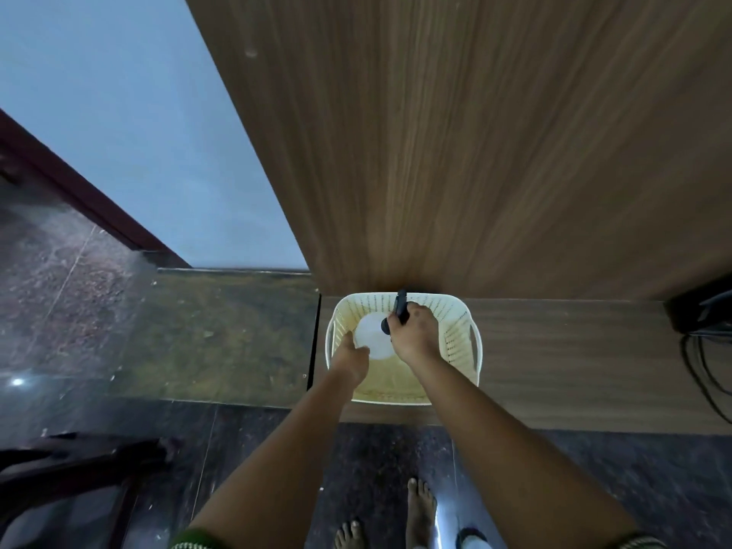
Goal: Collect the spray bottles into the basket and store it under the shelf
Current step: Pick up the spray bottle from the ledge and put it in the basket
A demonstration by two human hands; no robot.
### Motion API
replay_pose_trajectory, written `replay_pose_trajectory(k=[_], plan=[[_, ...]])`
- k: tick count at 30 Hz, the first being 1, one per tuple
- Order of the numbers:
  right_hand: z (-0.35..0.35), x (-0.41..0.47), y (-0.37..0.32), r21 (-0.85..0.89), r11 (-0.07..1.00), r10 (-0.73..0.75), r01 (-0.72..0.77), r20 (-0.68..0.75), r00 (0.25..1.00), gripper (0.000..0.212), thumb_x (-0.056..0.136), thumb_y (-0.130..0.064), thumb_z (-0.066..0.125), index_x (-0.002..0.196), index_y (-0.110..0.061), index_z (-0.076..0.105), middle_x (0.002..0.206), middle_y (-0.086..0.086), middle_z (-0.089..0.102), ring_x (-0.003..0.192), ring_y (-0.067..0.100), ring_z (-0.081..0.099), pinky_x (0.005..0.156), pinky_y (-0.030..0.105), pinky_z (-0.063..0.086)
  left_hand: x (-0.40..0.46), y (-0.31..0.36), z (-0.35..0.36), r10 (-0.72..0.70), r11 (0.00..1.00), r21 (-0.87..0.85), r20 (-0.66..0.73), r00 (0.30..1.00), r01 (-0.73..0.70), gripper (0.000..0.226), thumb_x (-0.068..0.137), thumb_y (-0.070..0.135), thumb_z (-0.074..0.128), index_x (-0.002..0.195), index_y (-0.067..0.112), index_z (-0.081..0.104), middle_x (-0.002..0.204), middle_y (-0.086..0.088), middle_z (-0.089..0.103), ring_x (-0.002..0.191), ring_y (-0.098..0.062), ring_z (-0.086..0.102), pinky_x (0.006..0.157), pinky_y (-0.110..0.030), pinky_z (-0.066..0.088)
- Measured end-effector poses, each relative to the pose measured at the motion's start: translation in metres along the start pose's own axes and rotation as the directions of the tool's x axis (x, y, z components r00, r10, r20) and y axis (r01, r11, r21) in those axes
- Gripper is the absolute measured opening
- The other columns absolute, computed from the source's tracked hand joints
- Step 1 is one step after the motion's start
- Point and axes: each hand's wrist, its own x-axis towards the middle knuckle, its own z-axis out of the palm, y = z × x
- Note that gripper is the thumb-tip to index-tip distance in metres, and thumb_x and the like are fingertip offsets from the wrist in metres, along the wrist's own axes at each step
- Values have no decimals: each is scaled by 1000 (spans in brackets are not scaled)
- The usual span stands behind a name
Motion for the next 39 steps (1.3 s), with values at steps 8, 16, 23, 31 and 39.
replay_pose_trajectory(k=[8,16,23,31,39], plan=[[41,23,3,-27,1000,-2,2,-4,1000,29,88,-27,61,100,0,63,107,18,60,97,29,58,76,26,36,27,-10,1,7,999,42,-7,1000,-7,50,102,25,36,150,18,23,152,-9,36,136,-30,39,104,-35,35],[64,29,5,40,999,28,-27,-7,1000,31,82,-37,68,98,-10,67,100,9,66,91,21,61,78,25,44,40,-8,0,28,999,32,85,996,-31,54,101,17,36,151,25,16,151,-6,38,138,-25,38,101,-31,36],[69,31,1,88,994,67,-63,-48,997,38,78,-42,71,99,-11,66,100,9,67,92,23,63,81,29,48,55,-21,-2,93,995,8,111,989,-95,53,92,25,46,143,33,35,137,2,54,130,-18,49,103,-35,44],[71,28,3,148,987,68,-62,-37,997,32,77,-40,72,96,-15,67,100,6,68,93,22,64,81,29,51,49,-15,-10,210,972,88,84,974,-217,49,95,3,43,139,25,44,126,3,59,106,-6,54,79,-17,46],[64,25,2,118,993,-7,5,13,1000,43,84,-41,66,117,-13,64,113,5,65,107,20,60,89,27,45,50,-17,-8,224,962,149,59,973,-230,43,92,12,50,132,28,45,118,-2,64,109,-21,62,92,-44,53]])
